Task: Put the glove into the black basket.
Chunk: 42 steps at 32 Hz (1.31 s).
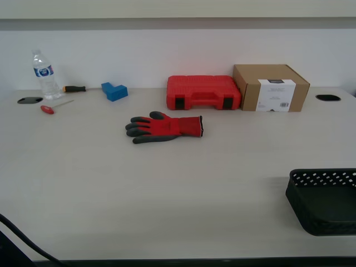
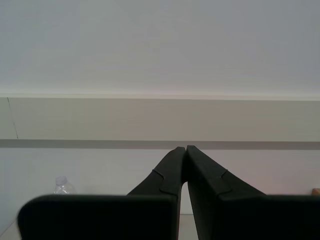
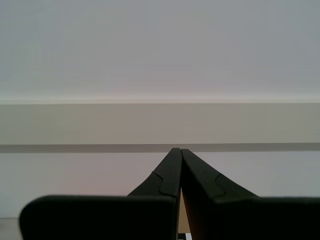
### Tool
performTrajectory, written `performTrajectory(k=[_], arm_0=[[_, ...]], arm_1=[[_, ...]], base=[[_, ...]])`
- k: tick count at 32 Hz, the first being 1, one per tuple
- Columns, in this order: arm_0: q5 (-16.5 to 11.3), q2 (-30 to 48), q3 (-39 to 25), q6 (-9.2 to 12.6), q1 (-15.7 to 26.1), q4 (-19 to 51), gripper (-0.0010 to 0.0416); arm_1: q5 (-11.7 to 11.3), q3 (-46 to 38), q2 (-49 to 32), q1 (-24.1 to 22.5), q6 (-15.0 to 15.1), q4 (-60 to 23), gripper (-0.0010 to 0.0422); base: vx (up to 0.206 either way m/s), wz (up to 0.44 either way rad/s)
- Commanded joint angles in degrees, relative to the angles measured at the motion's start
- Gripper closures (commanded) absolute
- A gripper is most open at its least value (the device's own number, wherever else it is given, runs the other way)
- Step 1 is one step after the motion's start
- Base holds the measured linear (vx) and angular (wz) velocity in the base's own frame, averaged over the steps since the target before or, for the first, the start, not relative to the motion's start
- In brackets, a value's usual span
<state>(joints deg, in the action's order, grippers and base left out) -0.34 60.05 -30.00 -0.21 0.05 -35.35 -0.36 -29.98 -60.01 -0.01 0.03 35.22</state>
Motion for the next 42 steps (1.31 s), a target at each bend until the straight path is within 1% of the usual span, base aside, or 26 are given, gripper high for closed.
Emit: performTrajectory(k=[1,38,42], arm_0=[[0.0,0.0,0.0,0.1,0.0,-0.2,0.0405],[0.0,0.0,0.0,0.1,0.0,-0.8,0.0405],[-0.5,0.0,0.0,0.2,0.1,-1.1,0.0405]], arm_1=[[-0.1,0.0,0.0,0.0,0.0,0.2,0.0412],[-0.1,0.0,0.0,0.0,0.0,0.2,0.0412],[0.0,0.0,0.0,0.0,0.0,0.2,0.0412]], base=[[0.0,0.0],[0.0,0.0],[0.0,0.0]])
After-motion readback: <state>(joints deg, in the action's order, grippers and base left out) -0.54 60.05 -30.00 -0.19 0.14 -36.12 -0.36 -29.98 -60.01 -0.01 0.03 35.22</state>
